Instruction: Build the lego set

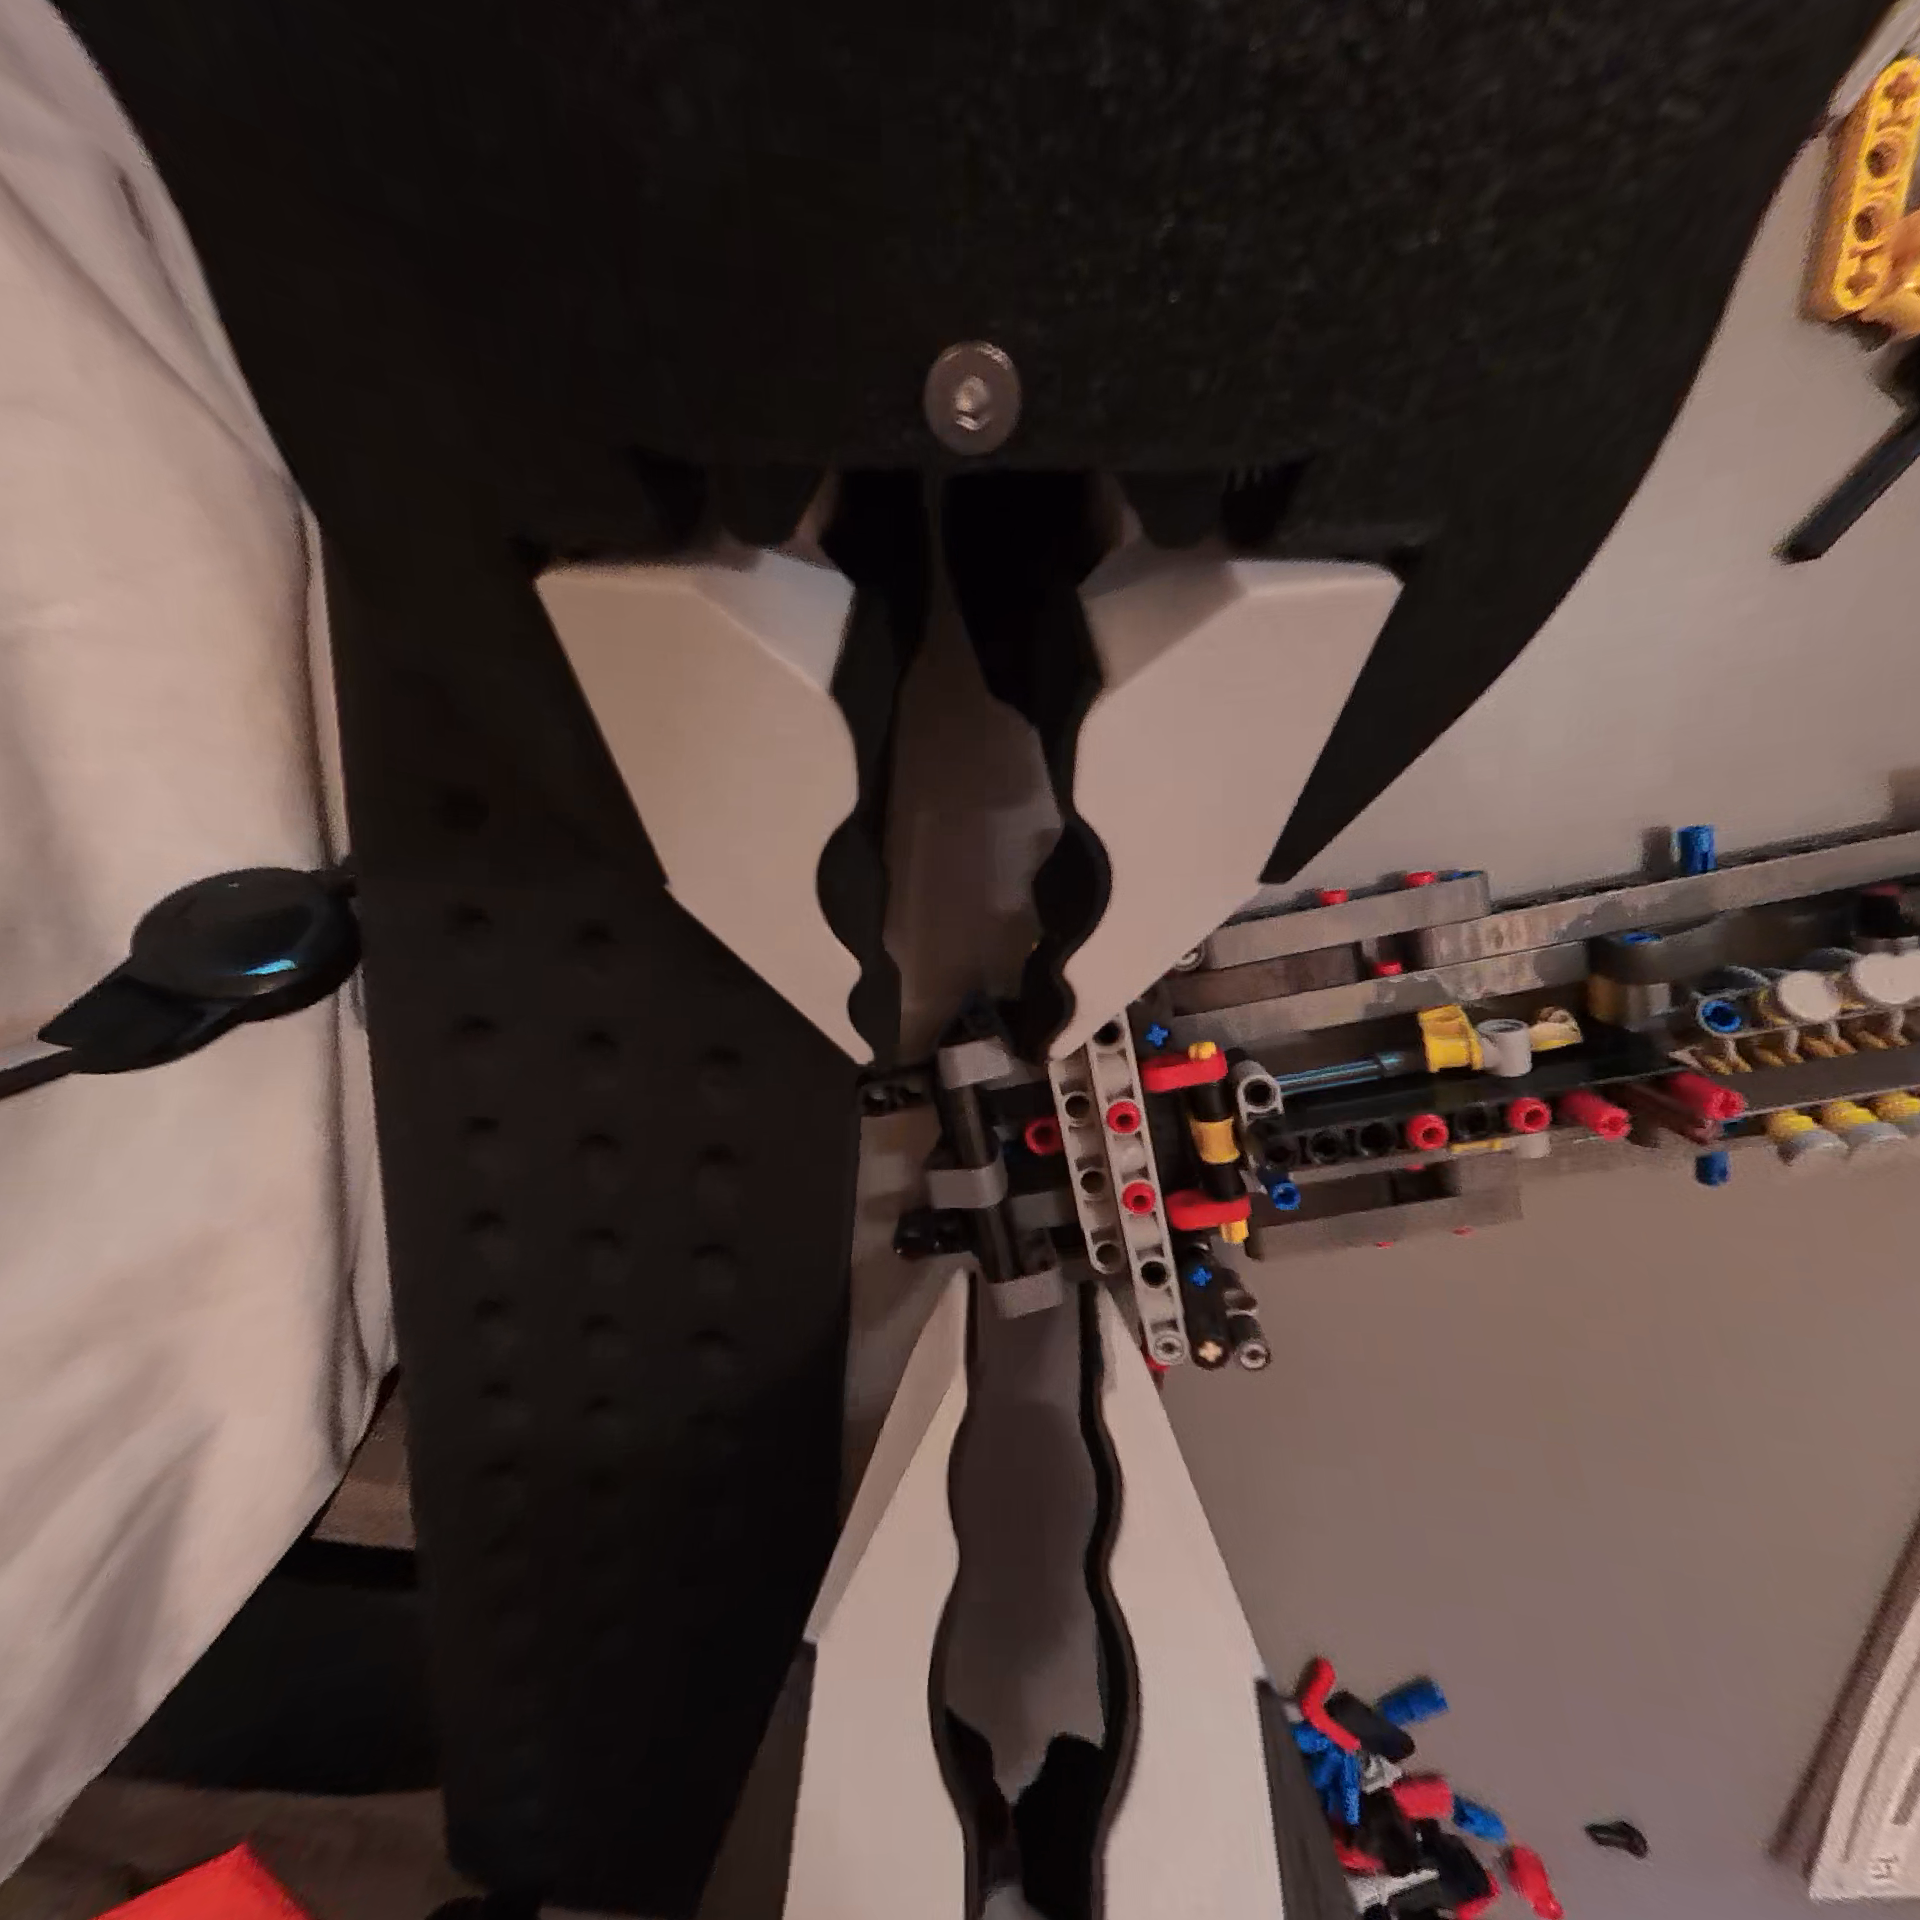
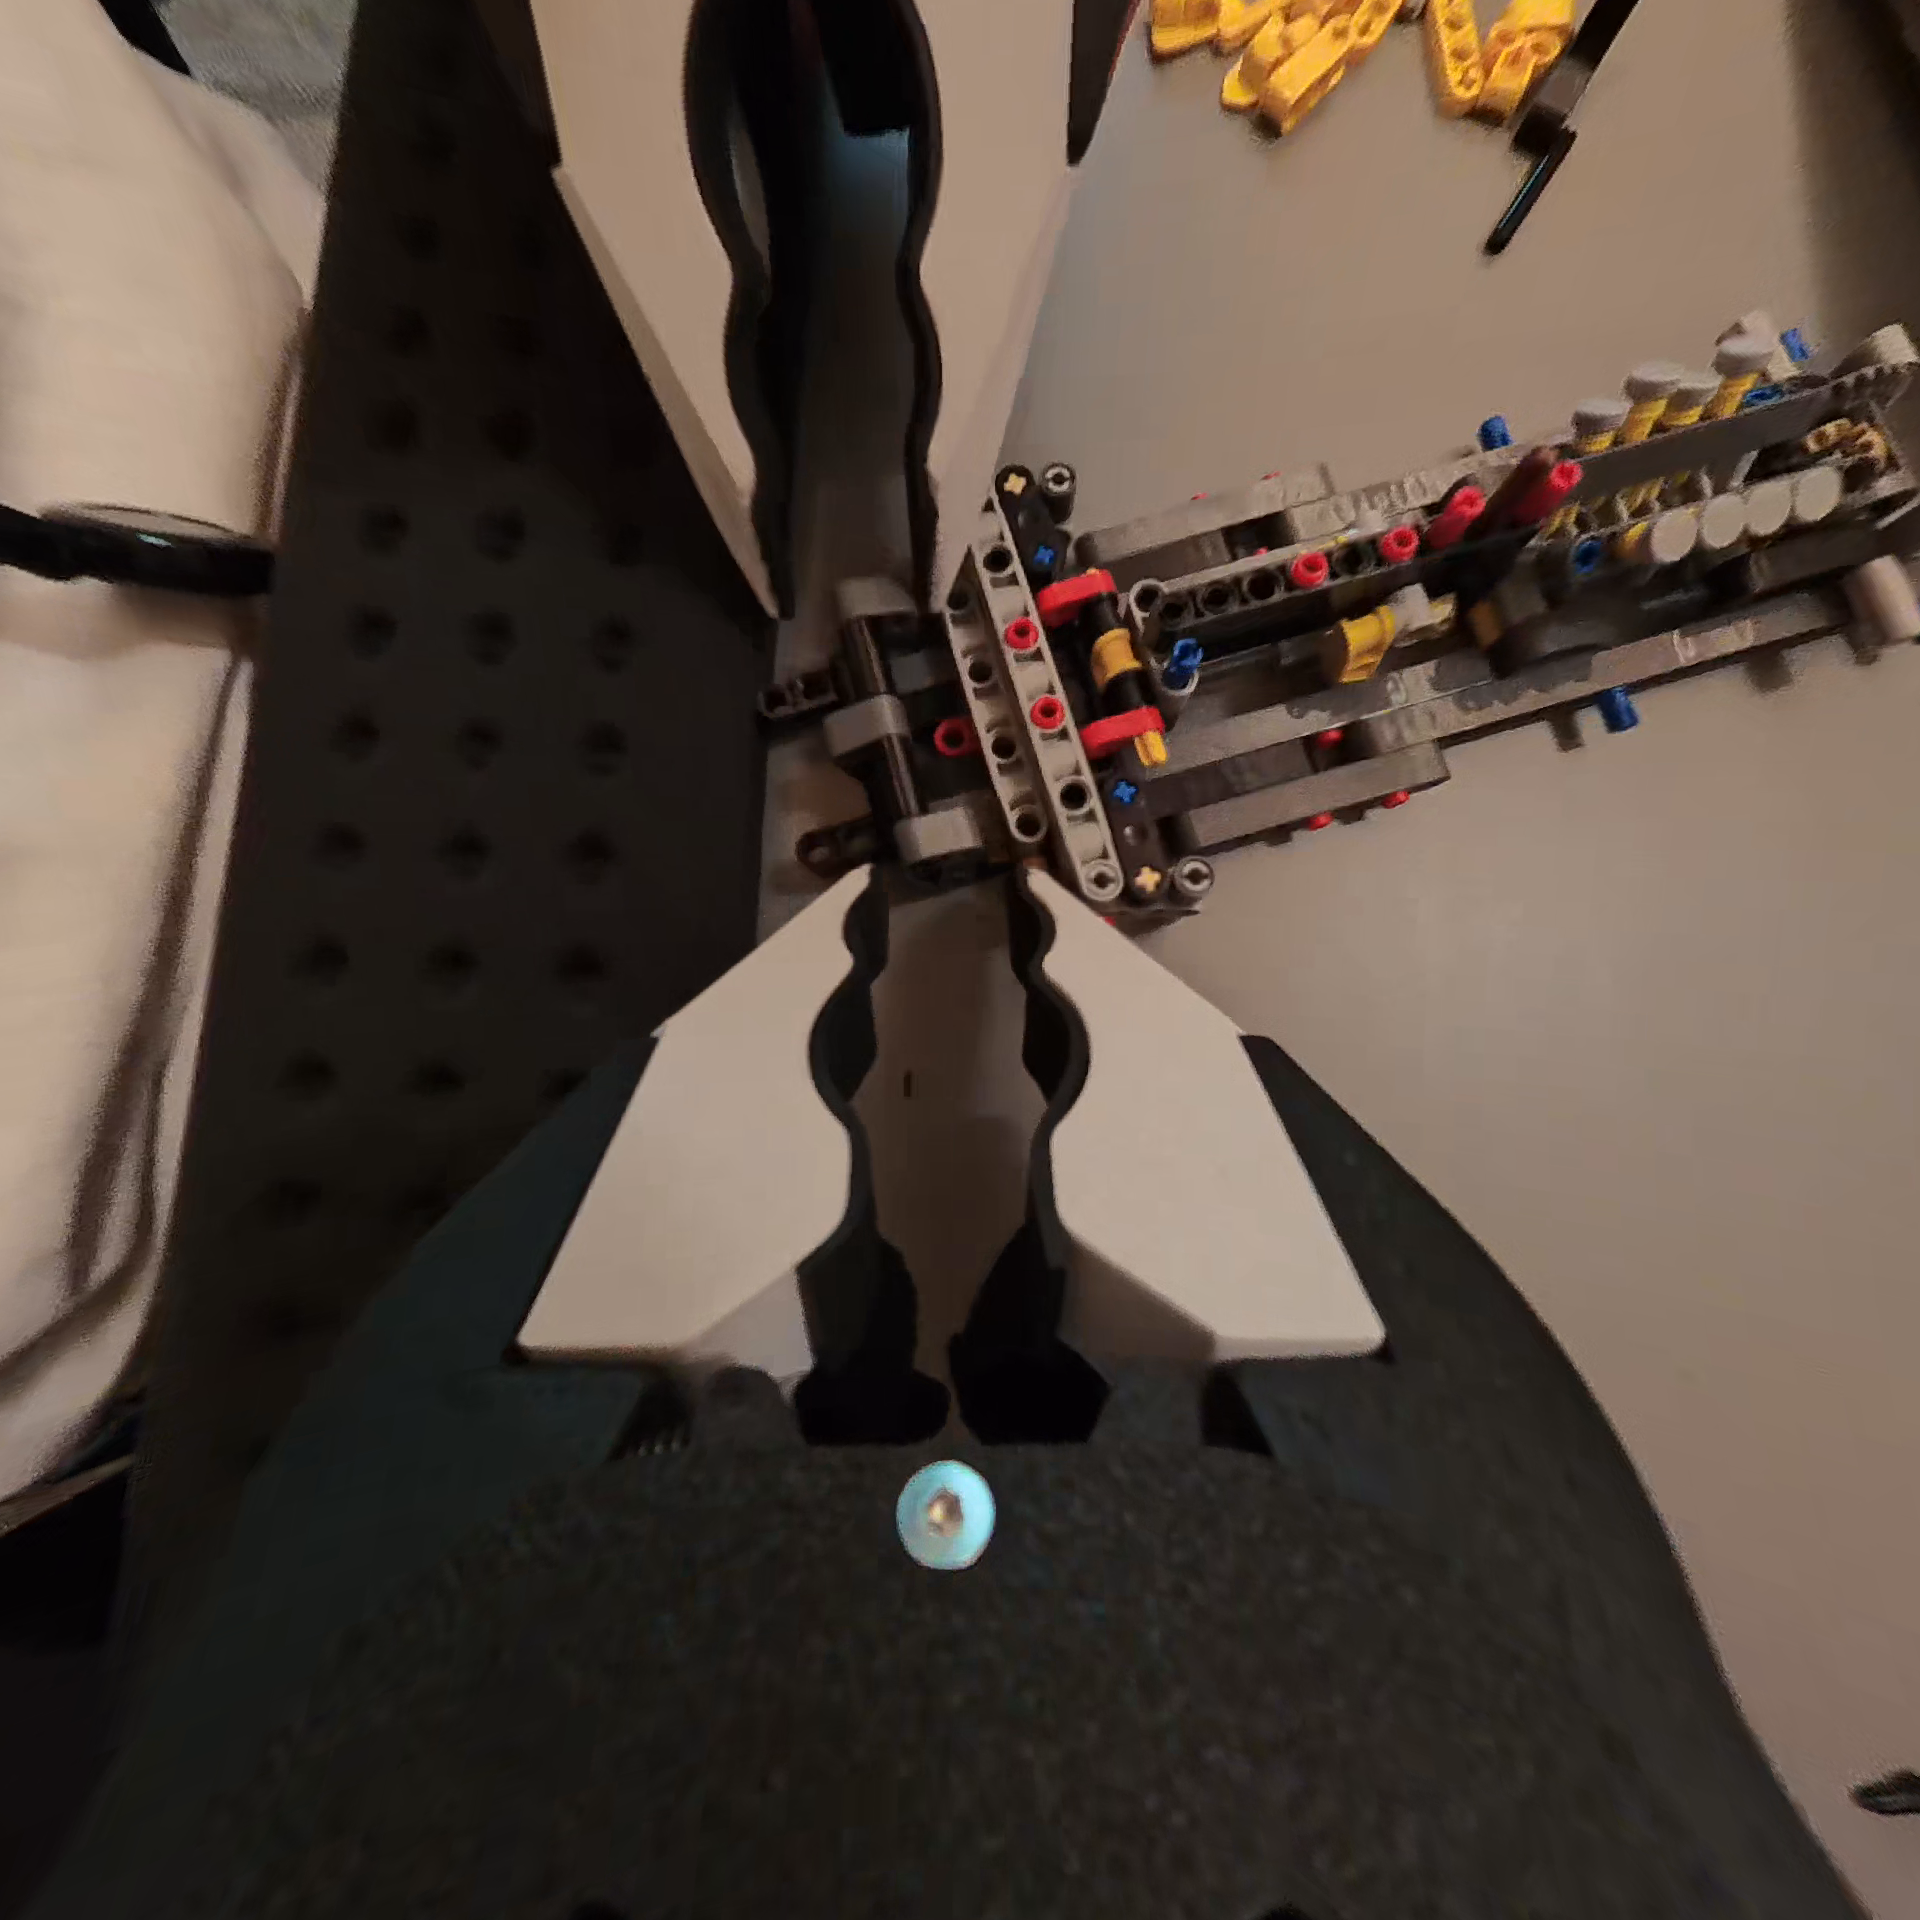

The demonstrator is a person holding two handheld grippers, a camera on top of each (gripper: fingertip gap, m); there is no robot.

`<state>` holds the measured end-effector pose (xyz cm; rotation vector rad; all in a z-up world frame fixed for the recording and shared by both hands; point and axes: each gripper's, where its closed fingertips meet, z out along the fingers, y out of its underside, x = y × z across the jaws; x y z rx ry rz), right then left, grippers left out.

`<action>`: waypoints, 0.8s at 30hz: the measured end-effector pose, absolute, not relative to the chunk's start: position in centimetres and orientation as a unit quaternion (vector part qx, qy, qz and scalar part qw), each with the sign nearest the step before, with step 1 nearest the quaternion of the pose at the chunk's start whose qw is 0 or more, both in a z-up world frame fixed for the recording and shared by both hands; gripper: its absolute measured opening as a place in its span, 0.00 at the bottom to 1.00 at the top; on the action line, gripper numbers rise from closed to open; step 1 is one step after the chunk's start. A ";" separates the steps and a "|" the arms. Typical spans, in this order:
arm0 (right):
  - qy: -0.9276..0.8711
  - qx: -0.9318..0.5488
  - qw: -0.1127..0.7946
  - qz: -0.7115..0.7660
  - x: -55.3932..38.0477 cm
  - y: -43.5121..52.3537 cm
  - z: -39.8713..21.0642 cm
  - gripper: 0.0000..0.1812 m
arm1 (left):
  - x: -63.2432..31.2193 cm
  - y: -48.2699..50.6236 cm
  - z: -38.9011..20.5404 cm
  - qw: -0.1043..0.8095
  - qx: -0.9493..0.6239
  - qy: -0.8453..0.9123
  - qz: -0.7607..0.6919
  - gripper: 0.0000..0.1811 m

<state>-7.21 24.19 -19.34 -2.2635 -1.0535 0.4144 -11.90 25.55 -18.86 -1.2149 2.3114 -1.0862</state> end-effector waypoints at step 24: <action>-0.380 -0.832 0.342 0.216 -9.2 24.7 -18.9 0.08 | -12.3 26.5 -19.2 0.170 -0.402 0.850 -0.296 0.08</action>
